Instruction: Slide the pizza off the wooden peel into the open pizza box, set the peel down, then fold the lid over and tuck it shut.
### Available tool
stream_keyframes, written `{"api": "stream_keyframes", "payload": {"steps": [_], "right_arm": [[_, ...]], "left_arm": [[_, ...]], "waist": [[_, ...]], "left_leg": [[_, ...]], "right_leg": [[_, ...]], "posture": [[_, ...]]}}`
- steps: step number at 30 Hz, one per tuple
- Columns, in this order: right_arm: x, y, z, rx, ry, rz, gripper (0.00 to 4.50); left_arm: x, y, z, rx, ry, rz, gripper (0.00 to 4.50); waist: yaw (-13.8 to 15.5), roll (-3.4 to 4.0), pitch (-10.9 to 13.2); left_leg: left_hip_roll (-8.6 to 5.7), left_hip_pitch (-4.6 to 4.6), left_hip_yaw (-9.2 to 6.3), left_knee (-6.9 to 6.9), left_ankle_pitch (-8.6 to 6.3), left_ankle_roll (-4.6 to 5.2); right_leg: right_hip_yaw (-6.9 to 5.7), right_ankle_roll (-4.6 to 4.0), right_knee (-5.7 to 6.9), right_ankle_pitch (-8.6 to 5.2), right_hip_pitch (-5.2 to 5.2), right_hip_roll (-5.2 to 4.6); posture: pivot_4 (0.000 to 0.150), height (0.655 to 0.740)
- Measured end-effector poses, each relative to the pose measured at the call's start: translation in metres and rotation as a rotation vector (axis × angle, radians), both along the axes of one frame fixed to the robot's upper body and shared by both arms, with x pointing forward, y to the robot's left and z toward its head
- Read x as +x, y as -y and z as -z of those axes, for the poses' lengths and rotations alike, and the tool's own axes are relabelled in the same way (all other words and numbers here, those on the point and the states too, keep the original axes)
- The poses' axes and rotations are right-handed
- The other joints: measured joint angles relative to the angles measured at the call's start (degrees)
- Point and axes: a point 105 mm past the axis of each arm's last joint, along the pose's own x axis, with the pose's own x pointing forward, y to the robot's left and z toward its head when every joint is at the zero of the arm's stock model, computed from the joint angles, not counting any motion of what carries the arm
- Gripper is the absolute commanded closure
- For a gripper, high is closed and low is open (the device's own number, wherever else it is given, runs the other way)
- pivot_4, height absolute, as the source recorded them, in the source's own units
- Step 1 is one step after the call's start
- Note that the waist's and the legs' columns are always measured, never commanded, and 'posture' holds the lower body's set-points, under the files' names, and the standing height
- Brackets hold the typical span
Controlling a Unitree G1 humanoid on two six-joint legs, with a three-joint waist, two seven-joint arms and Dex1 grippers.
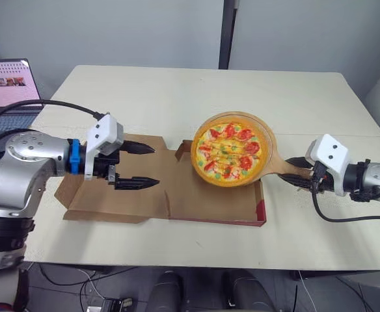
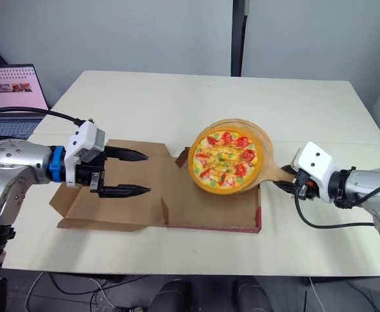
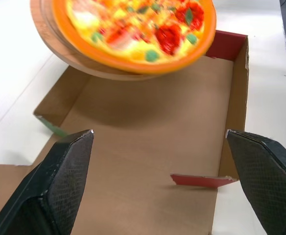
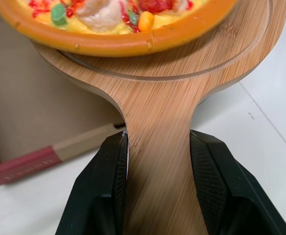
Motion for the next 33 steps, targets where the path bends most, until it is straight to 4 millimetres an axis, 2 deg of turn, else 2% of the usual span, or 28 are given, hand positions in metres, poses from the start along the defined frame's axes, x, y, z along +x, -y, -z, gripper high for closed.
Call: {"api": "stream_keyframes", "payload": {"steps": [4, 7, 14, 26, 33], "right_arm": [[0.006, 0.0, 0.004, -0.04, 0.011, -0.003, 2.9], [0.011, 0.0, 0.0, -0.053, 0.035, -0.005, 2.9], [0.023, 0.013, -0.002, -0.107, 0.083, 0.045, 2.9], [0.029, 0.024, -0.002, -0.157, 0.124, 0.068, 2.9], [0.041, 0.033, -0.015, -0.206, 0.227, 0.118, 2.9]], "left_arm": [[-0.004, 0.001, 0.003, 0.005, -0.018, 0.009, 0.0], [-0.006, 0.001, 0.005, 0.007, -0.028, 0.007, 0.0], [-0.006, 0.001, 0.004, 0.007, -0.021, 0.002, 0.0], [-0.005, 0.002, 0.003, 0.003, -0.011, 0.001, 0.0], [-0.003, 0.008, 0.003, -0.003, -0.002, 0.017, 0.0]], "waist": [[0.0, 0.0, 0.0], [0.0, 0.0, 0.0], [0.0, 0.0, 0.0], [0.0, 0.0, 0.0], [0.0, 0.0, 0.0]], "left_leg": [[0.01, -0.01, 0.01, 0.0, 0.0, 0.0], [0.01, -0.01, 0.0, 0.0, 0.0, 0.0], [0.0, -0.01, 0.02, 0.0, 0.0, 0.0], [0.0, 0.0, 0.02, 0.01, 0.0, 0.0], [-0.01, 0.0, 0.03, 0.03, 0.0, 0.0]], "right_leg": [[0.01, -0.01, 0.01, 0.0, -0.01, 0.0], [0.0, -0.2, 0.01, 0.12, -0.01, 0.0], [0.01, -0.26, 0.01, 0.15, -0.02, 0.0], [0.02, -0.29, 0.04, 0.17, -0.02, 0.01], [0.03, -0.29, 0.06, 0.17, -0.03, 0.01]], "posture": [[0.15, 0.7343], [0.15, 0.7343], [0.15, 0.7343], [0.15, 0.7343], [0.15, 0.7343]]}}
